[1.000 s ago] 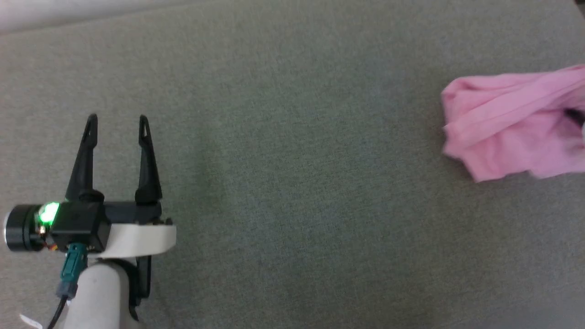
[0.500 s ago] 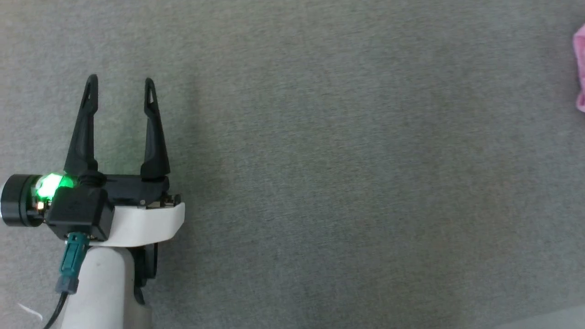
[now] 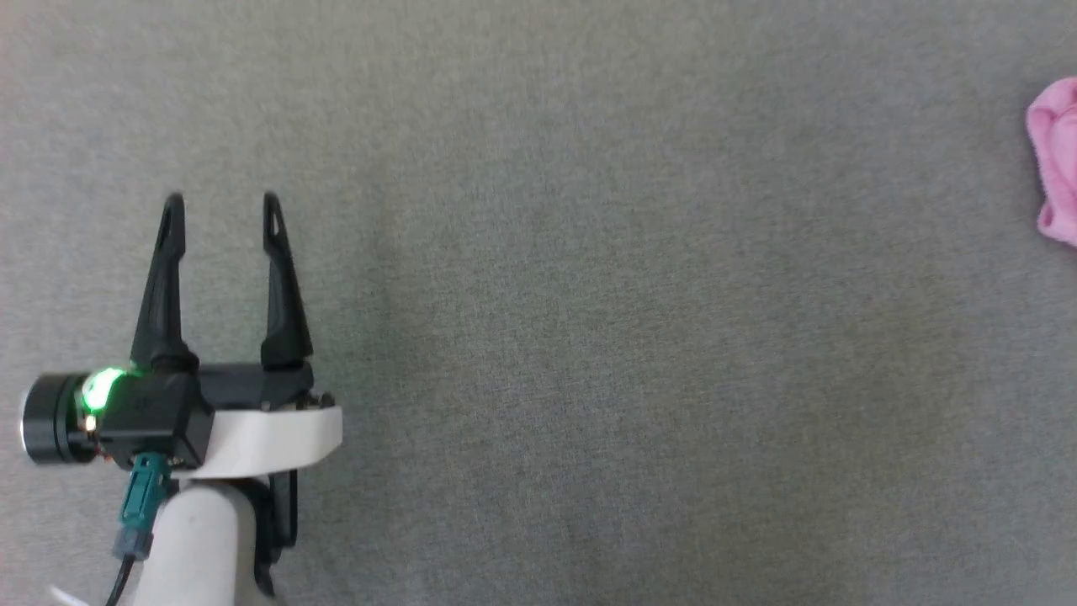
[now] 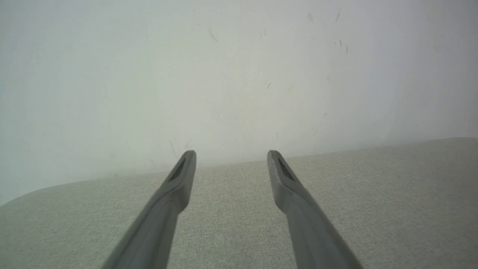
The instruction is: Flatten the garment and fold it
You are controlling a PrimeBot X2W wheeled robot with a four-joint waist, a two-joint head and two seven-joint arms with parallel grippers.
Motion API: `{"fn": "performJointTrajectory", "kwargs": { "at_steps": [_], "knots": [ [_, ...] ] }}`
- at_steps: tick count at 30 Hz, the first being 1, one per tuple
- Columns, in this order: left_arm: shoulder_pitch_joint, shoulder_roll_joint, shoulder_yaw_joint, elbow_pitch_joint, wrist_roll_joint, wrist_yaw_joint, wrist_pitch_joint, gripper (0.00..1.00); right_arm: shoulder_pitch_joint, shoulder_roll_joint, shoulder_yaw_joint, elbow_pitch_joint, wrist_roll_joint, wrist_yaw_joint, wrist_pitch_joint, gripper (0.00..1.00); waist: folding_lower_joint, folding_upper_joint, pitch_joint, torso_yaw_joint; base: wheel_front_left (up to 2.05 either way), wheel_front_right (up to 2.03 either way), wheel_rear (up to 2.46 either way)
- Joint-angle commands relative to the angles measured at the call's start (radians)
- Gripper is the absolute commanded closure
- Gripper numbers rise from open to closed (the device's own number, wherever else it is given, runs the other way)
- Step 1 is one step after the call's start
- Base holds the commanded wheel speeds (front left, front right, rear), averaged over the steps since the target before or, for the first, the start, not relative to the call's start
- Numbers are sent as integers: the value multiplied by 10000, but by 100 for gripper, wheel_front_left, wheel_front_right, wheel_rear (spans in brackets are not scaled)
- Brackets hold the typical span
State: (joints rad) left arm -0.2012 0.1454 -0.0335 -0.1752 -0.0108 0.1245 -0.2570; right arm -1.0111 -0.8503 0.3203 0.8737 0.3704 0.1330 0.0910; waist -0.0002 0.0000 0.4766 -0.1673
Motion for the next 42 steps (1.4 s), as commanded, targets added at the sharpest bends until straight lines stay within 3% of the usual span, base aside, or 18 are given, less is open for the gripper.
{"fn": "performJointTrajectory", "kwargs": {
  "at_steps": [1, 8, 16, 17, 21, 27, 32, 42],
  "knots": [
    [327, -73, 130, 72, -133, 84, -47, 0, -74, 253, -341, -238, -284, -23, -784, 0, 2, 0, -1116, 139, 0, 0, 0],
    [1045, -225, 504, 381, -362, 83, -47, 0, 556, 1788, -1242, -1864, -1232, -23, -3285, 0, 2, 0, -2018, 503, 0, 0, 0],
    [1606, -476, 827, 550, -541, -88, -47, 0, 2932, 4324, -2554, -5381, -1949, -23, -3523, 0, 2, 0, -2881, 1033, 0, 0, 0],
    [1606, -476, 827, 550, -541, -88, -47, 0, 2932, 4324, -2554, -5381, -1949, -23, -3523, 0, 2, 0, -2881, 1033, 0, 0, 0],
    [1873, -552, 954, 756, -539, -205, -47, 0, 4273, 5344, -2616, -6503, -1833, -23, -3525, 0, 2, 0, -3204, 1237, 0, 0, 0],
    [2108, -669, 1029, 1004, -512, -373, -47, 0, 6216, 6346, -2277, -7214, -1880, -23, -3526, 0, 2, 0, -3521, 1458, 0, 0, 0],
    [2233, -736, 999, 1315, -457, -555, -47, 0, 7753, 7106, -2882, -7222, -1875, -23, -3526, 0, 2, 0, -3847, 1612, 0, 0, 0],
    [2790, -838, 655, 1635, -251, -765, -47, 0, 10168, 7832, -3639, -8195, -2092, -23, -3527, 0, 2, 0, -4525, 1594, 0, 0, 0]
  ]
}}
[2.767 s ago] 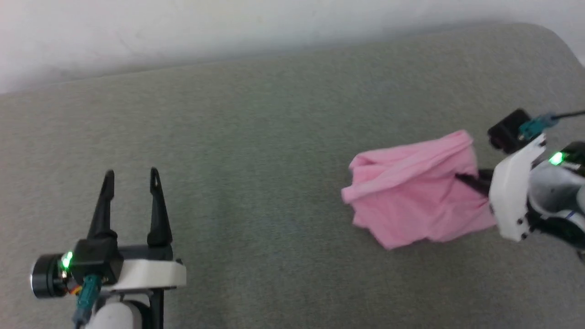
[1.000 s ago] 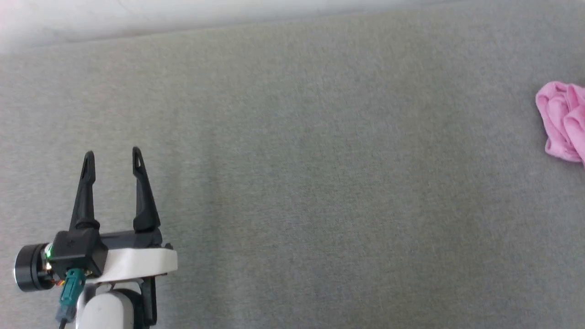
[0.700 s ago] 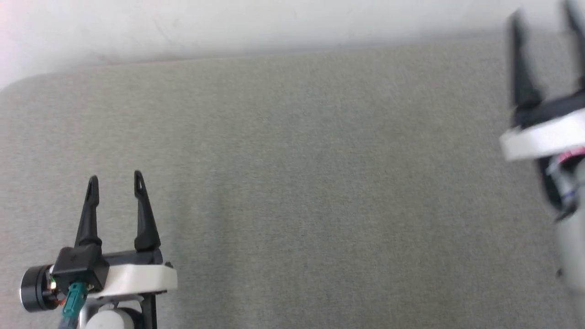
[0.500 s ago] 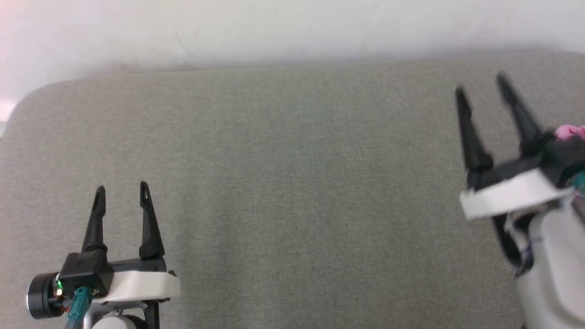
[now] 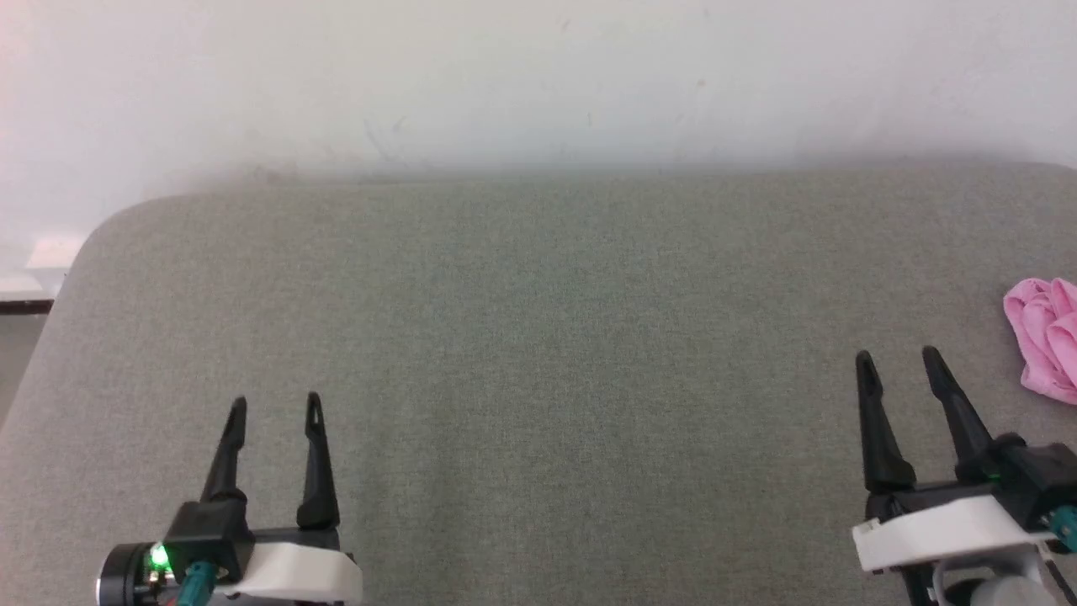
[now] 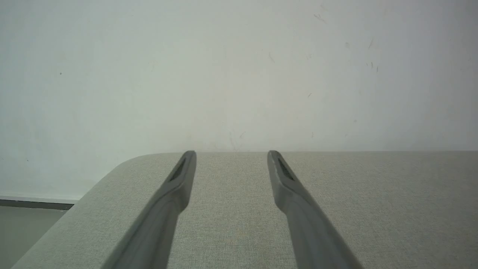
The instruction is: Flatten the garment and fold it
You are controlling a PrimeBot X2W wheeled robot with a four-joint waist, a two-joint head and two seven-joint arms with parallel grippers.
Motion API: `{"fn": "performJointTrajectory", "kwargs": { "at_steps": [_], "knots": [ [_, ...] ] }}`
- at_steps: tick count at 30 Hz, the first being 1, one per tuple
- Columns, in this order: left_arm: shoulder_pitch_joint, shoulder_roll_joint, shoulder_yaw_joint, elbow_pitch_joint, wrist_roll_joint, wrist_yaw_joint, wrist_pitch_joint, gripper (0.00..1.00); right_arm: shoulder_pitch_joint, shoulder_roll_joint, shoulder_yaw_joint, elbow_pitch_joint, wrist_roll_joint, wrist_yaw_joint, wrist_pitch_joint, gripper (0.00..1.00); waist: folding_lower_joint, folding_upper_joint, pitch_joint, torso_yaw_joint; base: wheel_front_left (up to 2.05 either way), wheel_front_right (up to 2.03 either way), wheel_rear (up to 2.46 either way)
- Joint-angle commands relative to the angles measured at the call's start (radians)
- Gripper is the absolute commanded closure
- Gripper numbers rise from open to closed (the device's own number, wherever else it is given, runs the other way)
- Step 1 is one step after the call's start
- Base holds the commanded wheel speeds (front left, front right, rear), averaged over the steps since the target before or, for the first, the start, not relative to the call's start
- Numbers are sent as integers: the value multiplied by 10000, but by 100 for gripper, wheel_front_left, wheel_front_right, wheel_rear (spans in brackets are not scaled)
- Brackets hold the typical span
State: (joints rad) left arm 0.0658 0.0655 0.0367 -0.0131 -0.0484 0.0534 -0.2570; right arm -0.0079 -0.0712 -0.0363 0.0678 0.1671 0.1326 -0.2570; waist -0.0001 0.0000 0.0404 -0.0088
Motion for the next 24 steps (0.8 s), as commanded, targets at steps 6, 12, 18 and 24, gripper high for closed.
{"fn": "performJointTrajectory", "kwargs": {
  "at_steps": [6, 12, 18, 24],
  "knots": [
    [286, -51, -98, 143, 164, -158, -47, 0, 947, 186, -317, -926, -317, -19, -47, 0, 1, 0, -417, -39, 0, 0, 0],
    [157, -21, -64, 104, 135, -100, 17, 100, 1059, 155, -290, -995, -259, 0, 13, 100, 1, 0, -468, -70, 0, 0, 0],
    [128, -26, -82, 106, 147, -116, 109, 100, 1024, 155, -260, -980, -309, -1, 103, 100, 1, 0, -467, -65, 0, 0, 0],
    [89, -32, -96, 108, 164, -136, 231, 100, 977, 158, -229, -965, -376, -2, 226, 100, 1, 0, -464, -57, 0, 0, 0]
  ]
}}
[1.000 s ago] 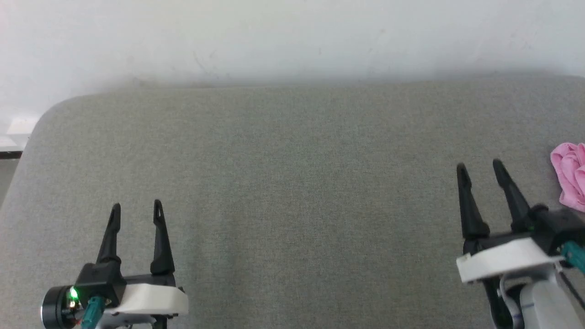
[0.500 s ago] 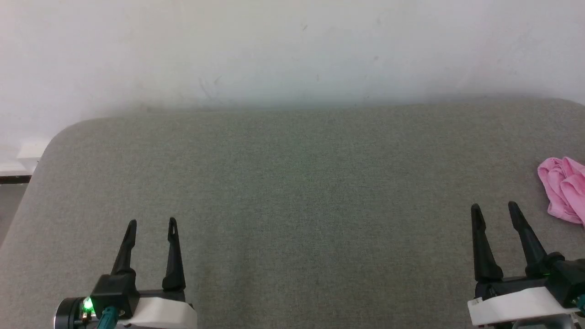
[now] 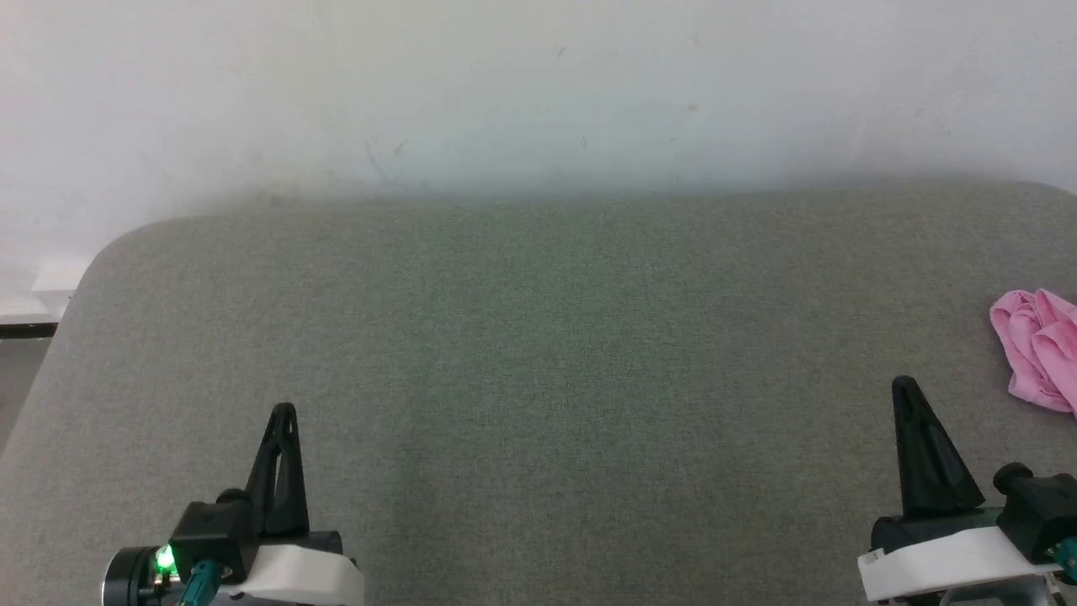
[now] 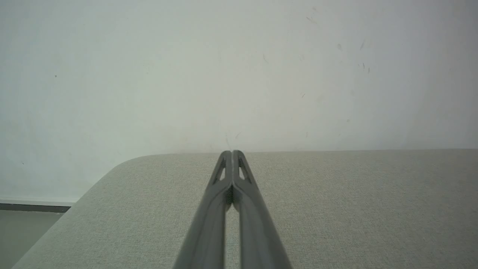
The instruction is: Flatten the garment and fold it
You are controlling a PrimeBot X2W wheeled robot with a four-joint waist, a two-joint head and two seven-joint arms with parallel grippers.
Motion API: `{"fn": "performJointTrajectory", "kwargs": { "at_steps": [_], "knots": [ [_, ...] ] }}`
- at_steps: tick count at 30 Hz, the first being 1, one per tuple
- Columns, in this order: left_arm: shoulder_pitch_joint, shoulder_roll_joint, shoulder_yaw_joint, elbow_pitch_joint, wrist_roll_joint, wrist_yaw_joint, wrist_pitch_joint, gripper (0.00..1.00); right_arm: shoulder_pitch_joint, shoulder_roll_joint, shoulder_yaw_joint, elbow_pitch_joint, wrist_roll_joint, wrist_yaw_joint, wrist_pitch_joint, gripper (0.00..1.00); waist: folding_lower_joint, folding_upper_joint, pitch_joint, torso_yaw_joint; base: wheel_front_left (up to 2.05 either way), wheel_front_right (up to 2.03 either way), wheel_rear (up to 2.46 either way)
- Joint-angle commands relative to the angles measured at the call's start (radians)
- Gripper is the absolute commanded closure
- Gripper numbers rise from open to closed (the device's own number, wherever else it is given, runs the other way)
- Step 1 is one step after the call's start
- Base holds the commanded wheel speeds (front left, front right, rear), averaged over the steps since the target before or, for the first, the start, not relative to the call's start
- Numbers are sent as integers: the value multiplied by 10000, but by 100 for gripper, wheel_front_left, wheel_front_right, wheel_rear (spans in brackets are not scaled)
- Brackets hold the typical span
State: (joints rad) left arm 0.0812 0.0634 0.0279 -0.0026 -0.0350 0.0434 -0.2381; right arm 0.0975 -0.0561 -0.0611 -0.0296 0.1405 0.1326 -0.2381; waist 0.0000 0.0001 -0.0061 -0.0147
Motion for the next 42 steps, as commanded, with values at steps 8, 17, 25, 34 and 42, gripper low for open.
{"fn": "performJointTrajectory", "kwargs": {
  "at_steps": [8, 17, 25, 34, 42],
  "knots": [
    [-116, -19, -27, 4, 52, -64, 205, 100, -140, 10, 60, 29, -200, -3, 200, 100, 0, -1, 5, 12, 0, 0, 0],
    [-175, -29, -48, 6, 77, -96, 388, 100, -210, 14, 106, 52, -302, -4, 384, 100, 0, -1, 10, 24, 0, 0, 0],
    [-227, -37, -67, 7, 99, -123, 552, 100, -273, 18, 148, 72, -392, -5, 548, 100, 0, -1, 14, 34, 0, 0, 0],
    [-280, -46, -86, 9, 122, -151, 715, 100, -336, 22, 189, 92, -483, -7, 712, 100, 0, -1, 18, 44, 0, 0, 0],
    [-332, -54, -105, 11, 144, -179, 878, 100, -398, 25, 230, 112, -573, -8, 875, 100, 0, -1, 23, 54, 0, 0, 0]
  ]
}}
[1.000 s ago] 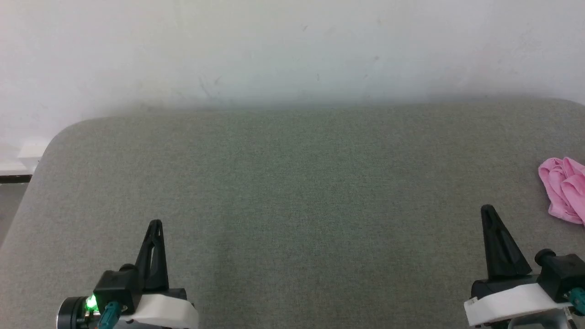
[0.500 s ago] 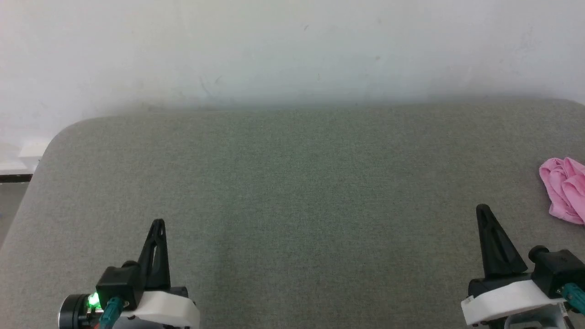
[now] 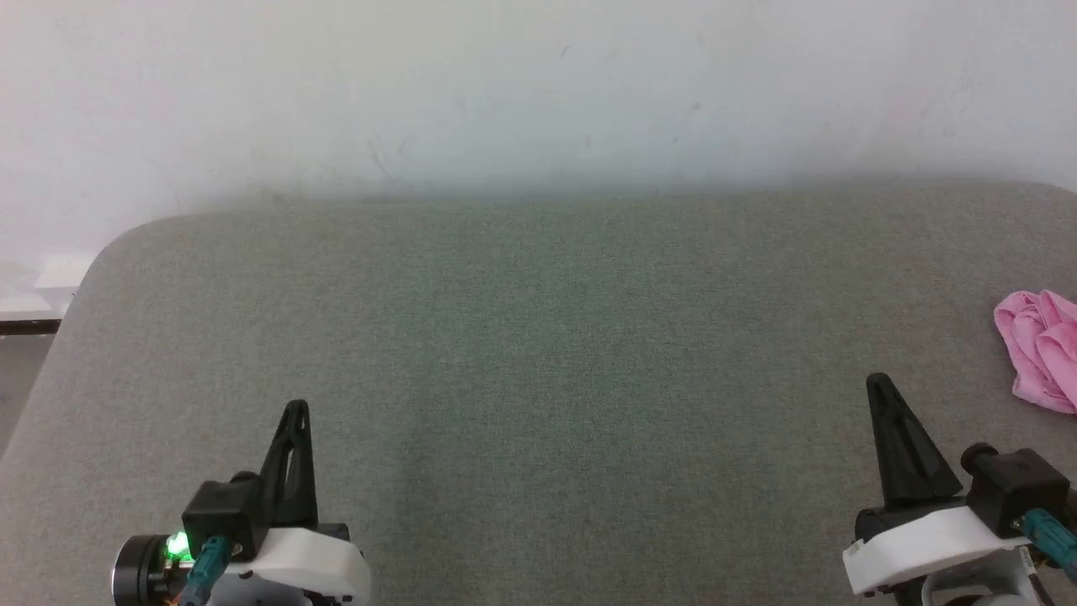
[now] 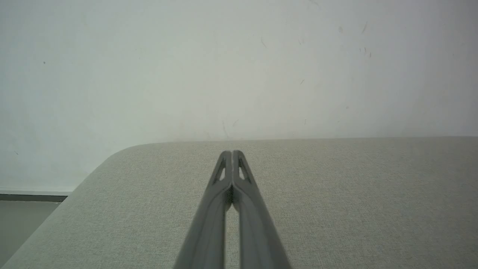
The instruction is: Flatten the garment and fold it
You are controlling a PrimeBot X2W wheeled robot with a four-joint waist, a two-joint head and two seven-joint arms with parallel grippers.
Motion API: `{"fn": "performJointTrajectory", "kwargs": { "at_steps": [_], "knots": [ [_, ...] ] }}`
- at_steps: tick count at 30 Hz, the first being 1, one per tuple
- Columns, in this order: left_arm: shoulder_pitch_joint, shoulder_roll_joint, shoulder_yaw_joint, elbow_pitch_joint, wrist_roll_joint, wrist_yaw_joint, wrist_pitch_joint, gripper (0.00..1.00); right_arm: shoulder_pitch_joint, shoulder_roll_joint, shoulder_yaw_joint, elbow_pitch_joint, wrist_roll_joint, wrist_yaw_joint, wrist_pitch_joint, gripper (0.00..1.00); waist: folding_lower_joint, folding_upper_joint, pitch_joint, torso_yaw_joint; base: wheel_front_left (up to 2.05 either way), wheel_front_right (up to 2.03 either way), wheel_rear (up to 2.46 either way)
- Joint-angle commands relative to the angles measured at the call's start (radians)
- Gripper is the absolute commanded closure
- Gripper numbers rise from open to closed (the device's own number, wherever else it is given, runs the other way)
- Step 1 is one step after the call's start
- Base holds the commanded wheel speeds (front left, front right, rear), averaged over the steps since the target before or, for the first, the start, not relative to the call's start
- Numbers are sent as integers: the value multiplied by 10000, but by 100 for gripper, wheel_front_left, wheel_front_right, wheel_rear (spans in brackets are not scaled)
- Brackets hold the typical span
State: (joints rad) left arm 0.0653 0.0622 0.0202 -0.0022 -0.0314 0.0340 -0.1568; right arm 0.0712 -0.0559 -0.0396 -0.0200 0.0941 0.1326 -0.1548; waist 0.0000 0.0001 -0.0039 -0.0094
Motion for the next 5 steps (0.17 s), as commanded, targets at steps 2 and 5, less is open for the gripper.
{"fn": "performJointTrajectory", "kwargs": {
  "at_steps": [2, 5],
  "knots": [
    [-186, -45, -33, 7, 113, -92, 106, 100, -151, 24, 26, 21, -132, -8, 84, 100, 0, -1, 1, 3, 0, 0, 0],
    [-206, -48, -40, 8, 122, -102, 167, 100, -175, 26, 41, 29, -166, -9, 145, 100, 0, -1, 3, 7, 0, 0, 0]
  ]
}}
